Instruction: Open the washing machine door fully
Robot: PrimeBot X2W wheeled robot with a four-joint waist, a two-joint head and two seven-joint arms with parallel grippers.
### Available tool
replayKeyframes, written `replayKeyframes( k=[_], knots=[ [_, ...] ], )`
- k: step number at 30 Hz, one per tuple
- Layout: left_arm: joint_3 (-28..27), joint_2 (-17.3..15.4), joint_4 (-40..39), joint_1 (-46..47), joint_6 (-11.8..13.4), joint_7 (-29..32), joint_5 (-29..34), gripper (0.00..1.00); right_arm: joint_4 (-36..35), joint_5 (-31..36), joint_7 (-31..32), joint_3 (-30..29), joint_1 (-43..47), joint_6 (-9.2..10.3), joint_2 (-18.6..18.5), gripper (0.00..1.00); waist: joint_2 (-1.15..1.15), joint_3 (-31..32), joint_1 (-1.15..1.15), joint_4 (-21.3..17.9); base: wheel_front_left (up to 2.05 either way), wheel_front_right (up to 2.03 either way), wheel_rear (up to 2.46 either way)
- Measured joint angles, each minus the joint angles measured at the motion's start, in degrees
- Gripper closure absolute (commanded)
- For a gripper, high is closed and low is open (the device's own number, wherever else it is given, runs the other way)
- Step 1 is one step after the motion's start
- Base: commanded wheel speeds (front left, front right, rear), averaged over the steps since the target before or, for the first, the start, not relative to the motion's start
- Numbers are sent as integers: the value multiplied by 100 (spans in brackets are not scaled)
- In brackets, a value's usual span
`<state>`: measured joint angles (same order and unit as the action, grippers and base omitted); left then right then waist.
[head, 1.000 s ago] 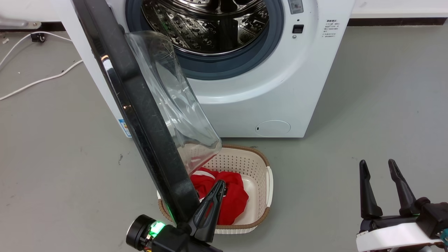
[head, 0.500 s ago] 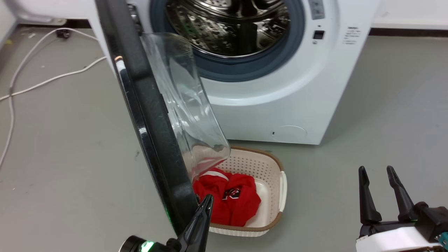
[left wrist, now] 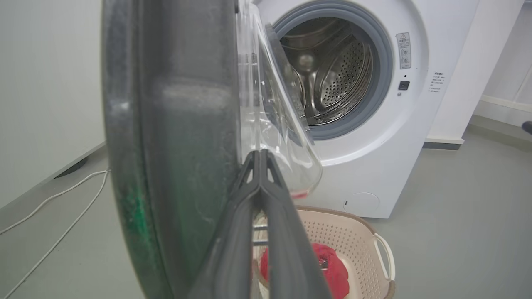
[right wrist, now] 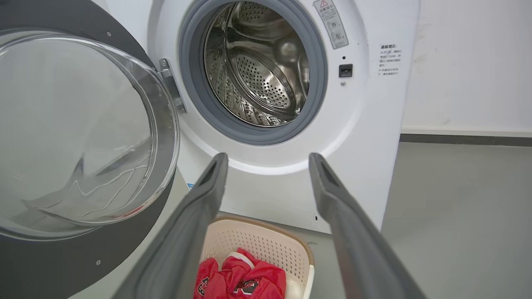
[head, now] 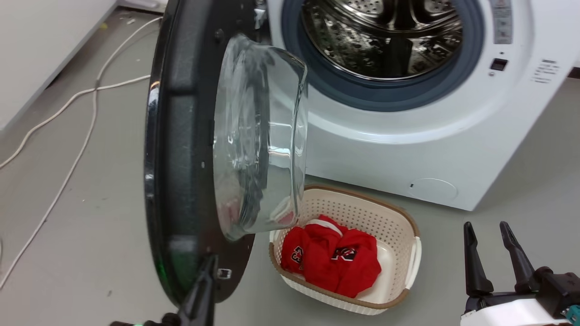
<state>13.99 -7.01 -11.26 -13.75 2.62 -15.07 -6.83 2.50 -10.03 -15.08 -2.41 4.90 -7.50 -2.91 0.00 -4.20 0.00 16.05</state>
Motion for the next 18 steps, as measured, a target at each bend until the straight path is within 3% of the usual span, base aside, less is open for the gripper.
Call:
replayKeyframes(
  k=[8,18],
  knots=[
    [-850,-287,107,82,92,0,-185,100,3,26,0,33,-25,0,0,0,0,-63,0,184,0,0,0],
    [-2206,-648,746,849,34,0,-556,100,16,101,20,67,-256,0,0,0,0,-325,0,-99,0,0,0]
  ],
)
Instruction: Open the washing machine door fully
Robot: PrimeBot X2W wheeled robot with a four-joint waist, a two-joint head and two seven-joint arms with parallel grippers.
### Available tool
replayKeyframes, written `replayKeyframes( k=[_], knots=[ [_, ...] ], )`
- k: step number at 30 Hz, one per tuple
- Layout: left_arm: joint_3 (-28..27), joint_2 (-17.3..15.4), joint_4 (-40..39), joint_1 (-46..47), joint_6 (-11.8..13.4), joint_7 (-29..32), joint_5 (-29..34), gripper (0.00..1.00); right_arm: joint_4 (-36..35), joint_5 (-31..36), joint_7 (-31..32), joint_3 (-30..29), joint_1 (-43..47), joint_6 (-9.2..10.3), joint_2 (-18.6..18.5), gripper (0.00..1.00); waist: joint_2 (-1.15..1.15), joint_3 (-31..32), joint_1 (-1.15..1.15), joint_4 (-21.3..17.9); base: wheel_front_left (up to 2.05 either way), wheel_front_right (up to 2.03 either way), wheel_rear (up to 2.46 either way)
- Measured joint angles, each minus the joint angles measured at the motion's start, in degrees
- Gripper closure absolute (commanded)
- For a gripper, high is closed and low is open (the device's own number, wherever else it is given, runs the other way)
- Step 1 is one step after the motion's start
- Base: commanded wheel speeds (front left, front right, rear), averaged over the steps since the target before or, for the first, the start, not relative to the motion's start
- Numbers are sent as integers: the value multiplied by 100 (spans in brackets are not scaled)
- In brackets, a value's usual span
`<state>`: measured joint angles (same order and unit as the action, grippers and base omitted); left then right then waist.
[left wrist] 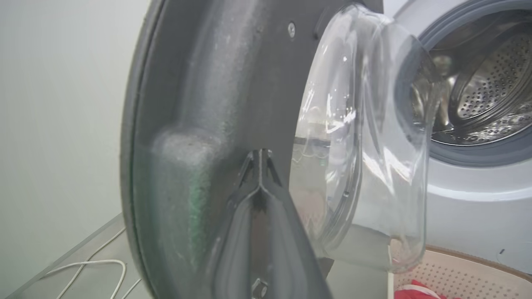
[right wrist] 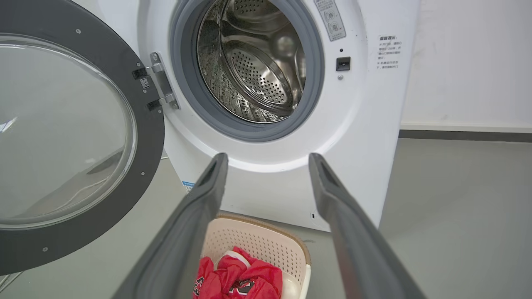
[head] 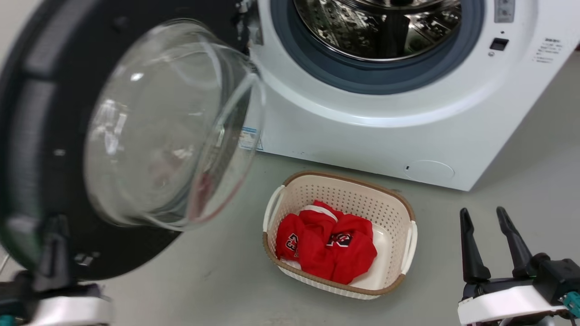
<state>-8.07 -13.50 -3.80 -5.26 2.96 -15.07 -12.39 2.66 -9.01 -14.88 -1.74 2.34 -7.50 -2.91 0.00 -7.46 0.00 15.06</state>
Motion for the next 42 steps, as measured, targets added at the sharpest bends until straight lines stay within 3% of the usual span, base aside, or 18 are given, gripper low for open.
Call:
replayKeyframes(
  k=[8,16,26,31,39,40,41,42],
  knots=[
    [-1127,-389,917,555,-199,-4,-201,100,-23,34,3,-48,-114,0,1,0,0,-239,0,-381,0,0,0],
    [-1752,-858,1960,1192,-447,-1,-236,100,-43,51,3,-80,-242,0,0,0,0,-466,0,-564,0,0,0],
    [-2220,-1127,2693,1603,-647,-1,-66,100,8,57,-2,-16,-322,0,0,0,0,-413,0,-662,0,0,0],
    [-2566,-845,2350,1381,-744,-1,35,100,64,38,-4,21,-306,0,0,0,0,-279,0,-773,0,0,0],
    [-2464,541,1127,469,-853,0,381,100,90,25,-14,-12,-165,0,0,0,0,35,0,-852,0,0,0],
    [-2368,690,999,374,-860,0,434,65,89,37,-14,-10,-162,0,1,0,0,67,0,-848,0,0,0],
    [-2275,790,889,291,-880,0,488,15,88,43,-14,-12,-153,0,0,0,0,100,0,-843,0,0,0],
    [-2167,872,762,211,-886,0,530,0,89,46,-14,-16,-135,0,0,0,0,131,0,-839,0,0,0]
  ],
)
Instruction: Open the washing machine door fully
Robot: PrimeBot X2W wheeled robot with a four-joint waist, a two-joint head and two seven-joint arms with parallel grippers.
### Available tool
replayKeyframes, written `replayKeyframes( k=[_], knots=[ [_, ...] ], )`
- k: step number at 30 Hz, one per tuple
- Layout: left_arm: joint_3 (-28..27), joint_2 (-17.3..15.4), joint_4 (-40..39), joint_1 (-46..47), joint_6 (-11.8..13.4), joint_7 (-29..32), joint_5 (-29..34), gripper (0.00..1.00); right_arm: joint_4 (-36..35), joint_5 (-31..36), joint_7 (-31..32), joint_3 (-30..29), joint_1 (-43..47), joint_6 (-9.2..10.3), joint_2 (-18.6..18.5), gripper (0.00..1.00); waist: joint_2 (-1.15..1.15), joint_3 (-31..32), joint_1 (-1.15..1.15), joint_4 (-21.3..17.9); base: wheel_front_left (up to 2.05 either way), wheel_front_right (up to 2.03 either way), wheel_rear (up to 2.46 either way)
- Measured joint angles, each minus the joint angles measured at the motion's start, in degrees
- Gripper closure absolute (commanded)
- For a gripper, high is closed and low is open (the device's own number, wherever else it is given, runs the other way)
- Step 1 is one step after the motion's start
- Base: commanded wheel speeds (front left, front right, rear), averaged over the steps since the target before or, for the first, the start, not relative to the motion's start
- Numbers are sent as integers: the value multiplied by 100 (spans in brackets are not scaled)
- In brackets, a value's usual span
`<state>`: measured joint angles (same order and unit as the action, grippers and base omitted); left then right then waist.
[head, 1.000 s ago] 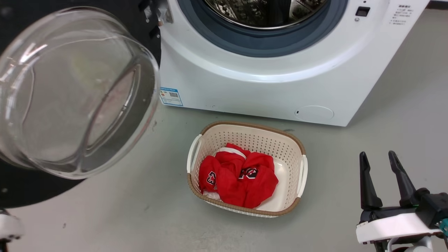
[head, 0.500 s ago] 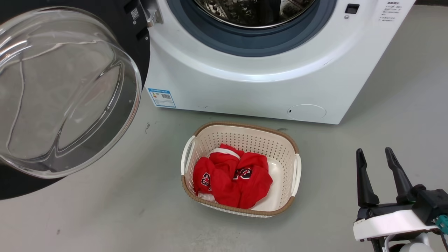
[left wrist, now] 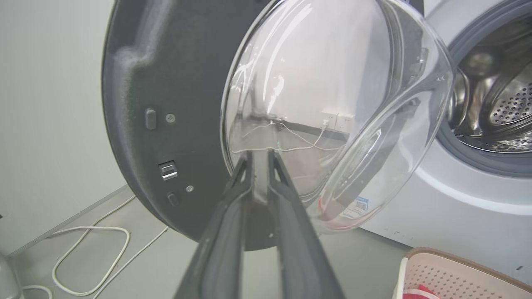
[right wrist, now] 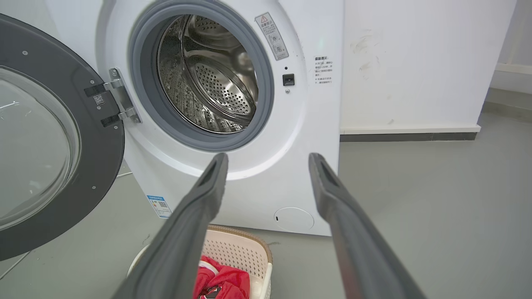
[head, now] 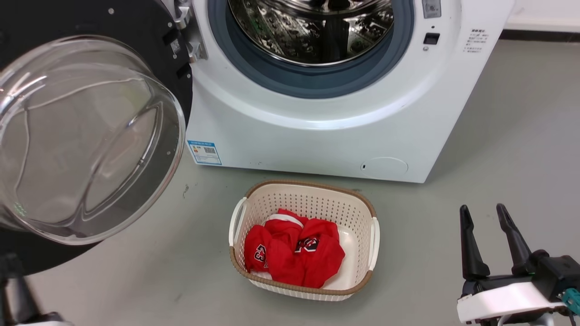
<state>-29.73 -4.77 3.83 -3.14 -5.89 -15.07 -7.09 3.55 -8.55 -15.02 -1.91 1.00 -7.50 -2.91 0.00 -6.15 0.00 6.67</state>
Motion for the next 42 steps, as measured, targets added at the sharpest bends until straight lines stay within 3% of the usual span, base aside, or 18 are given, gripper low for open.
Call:
replayKeyframes(
  k=[11,22,31,42],
  knots=[
    [1180,180,-565,-454,51,0,107,0,-118,15,-1,-4,140,0,1,0,0,228,-1,-88,0,0,0],
    [2369,189,-650,-242,60,0,307,0,-293,464,46,19,165,0,0,0,0,293,0,-501,0,0,0],
    [2561,189,-632,-93,143,0,379,0,-419,591,147,73,171,0,0,0,0,355,0,-776,0,0,0],
    [2542,189,-568,-99,203,0,355,0,-405,505,152,98,199,0,0,0,0,374,0,-775,0,0,0]
  ],
)
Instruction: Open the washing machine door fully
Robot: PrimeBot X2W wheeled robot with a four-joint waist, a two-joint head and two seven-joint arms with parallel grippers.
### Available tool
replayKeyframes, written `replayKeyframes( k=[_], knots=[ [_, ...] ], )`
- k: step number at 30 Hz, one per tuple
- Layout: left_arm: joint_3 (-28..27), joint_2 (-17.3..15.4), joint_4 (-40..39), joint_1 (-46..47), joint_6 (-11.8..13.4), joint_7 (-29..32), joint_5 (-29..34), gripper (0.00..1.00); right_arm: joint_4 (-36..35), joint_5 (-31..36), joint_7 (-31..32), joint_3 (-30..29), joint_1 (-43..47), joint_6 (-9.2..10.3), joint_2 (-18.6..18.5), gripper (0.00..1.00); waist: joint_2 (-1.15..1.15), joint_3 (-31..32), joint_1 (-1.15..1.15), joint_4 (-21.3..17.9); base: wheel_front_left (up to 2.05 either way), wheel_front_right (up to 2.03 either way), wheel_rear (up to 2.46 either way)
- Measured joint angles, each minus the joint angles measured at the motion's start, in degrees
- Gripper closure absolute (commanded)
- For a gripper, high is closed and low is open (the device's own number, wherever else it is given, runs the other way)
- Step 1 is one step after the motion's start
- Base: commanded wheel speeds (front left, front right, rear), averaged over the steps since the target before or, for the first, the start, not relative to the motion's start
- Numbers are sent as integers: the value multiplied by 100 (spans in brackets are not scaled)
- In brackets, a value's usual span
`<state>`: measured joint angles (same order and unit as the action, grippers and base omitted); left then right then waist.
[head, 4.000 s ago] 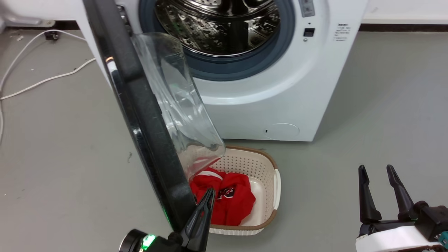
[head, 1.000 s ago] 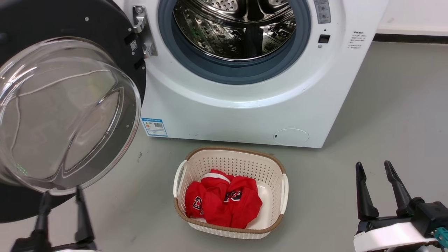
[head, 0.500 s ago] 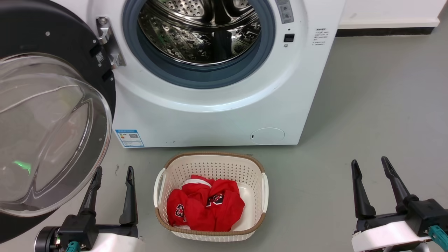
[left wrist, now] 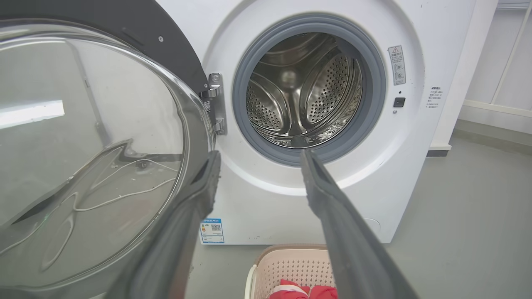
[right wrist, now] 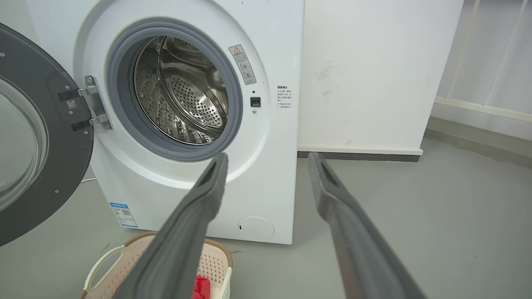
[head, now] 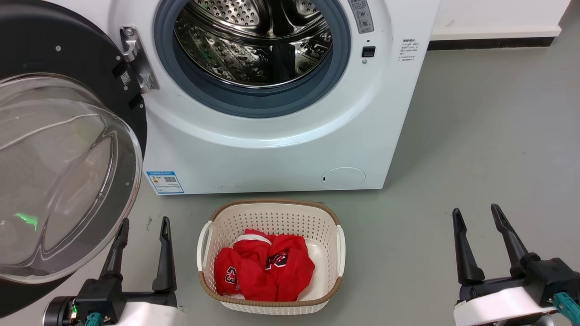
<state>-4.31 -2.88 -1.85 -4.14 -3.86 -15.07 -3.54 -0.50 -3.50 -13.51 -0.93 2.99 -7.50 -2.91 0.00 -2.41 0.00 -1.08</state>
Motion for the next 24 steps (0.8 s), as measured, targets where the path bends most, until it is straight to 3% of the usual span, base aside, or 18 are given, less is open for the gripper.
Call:
replayKeyframes(
  k=[8,9,15,24],
  knots=[
    [-53,0,21,1,-11,0,1,0,21,-30,0,5,0,0,0,0,0,-1,0,-5,0,0,0],
    [-60,0,22,1,-11,0,1,100,26,-45,-1,8,0,0,0,100,0,1,0,-8,0,0,0],
    [-45,23,361,-107,-12,66,-59,100,319,-118,1,19,121,0,1,100,0,2,0,-7,0,0,0],
    [-79,26,538,-40,-26,335,-1104,100,449,-1238,180,38,101,0,-29,100,0,19,0,2,0,0,0]
  ],
)
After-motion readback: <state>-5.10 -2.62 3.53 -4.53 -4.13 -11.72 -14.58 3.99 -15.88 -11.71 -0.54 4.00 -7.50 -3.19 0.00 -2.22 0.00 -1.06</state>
